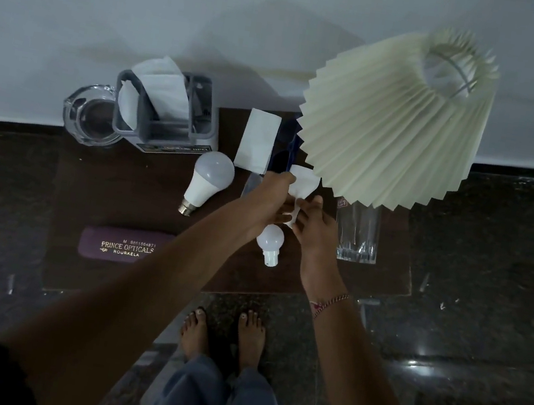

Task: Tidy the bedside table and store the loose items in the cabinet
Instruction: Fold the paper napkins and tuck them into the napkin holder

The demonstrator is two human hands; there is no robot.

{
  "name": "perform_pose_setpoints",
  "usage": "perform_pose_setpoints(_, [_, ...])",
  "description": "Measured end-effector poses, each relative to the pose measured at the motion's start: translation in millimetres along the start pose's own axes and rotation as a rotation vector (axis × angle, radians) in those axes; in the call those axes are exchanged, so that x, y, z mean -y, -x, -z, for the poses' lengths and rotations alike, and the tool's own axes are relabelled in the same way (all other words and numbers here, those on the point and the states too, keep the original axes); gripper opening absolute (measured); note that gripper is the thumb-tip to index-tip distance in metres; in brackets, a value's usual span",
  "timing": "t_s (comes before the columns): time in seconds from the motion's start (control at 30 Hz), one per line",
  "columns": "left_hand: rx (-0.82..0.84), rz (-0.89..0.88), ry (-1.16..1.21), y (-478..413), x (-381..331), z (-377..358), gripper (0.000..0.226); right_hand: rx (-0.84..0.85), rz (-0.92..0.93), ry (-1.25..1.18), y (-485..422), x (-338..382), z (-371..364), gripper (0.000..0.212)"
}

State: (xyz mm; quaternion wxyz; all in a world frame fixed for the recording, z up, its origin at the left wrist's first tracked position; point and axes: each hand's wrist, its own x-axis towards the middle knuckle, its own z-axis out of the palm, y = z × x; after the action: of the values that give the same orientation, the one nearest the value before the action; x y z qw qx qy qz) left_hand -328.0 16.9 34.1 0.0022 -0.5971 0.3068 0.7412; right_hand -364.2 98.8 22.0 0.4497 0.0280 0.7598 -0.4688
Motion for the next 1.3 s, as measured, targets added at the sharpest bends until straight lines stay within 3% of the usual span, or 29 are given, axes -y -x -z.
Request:
perform_pose_setpoints(0.13, [0.014,0.021,0.054,19,-4,12,0.031,0.049,0.031,-0.056,16,0,1,0.033])
perform_pose_setpoints(0.2, [0.032,-0.011,0.039,28,-3,23,0.013,0.083,0.043,-0.088,25,1,1,0.029])
perform_pose_setpoints(0.3, [0.014,-0.111,-0.002,38,2,48,0.005,0.200,0.038,-0.122,35,3,-3,0.022])
perform_pose_setpoints(0.43, [-0.055,-0.167,0.003,47,-1,88,0.030,0.393,0.055,-0.094,46,7,-17,0.024])
perform_pose_setpoints(0.63, [-0.135,-0.308,-0.071,59,-17,137,0.018,0.528,0.142,-0.023,53,22,-54,0.035])
perform_pose_setpoints(0.73, [-0.232,-0.420,-0.129,63,-28,154,0.005,0.522,0.228,0.080,52,34,-71,0.029])
perform_pose_setpoints(0.83, [-0.345,-0.556,-0.286,63,-40,172,0.013,0.430,0.405,0.246,45,55,-86,0.023])
perform_pose_setpoints(1.0, [-0.424,-0.704,-0.503,63,-54,188,0.017,0.389,0.747,0.515,31,99,-113,0.058])
perform_pose_setpoints(1.13, [-0.439,-0.752,-0.583,62,-58,196,0.019,0.372,0.933,0.721,27,112,-133,0.032])
perform_pose_setpoints(1.3, [-0.690,-1.026,-1.053,65,-61,202,0.041,0.339,0.990,0.745,23,122,-141,0.014])
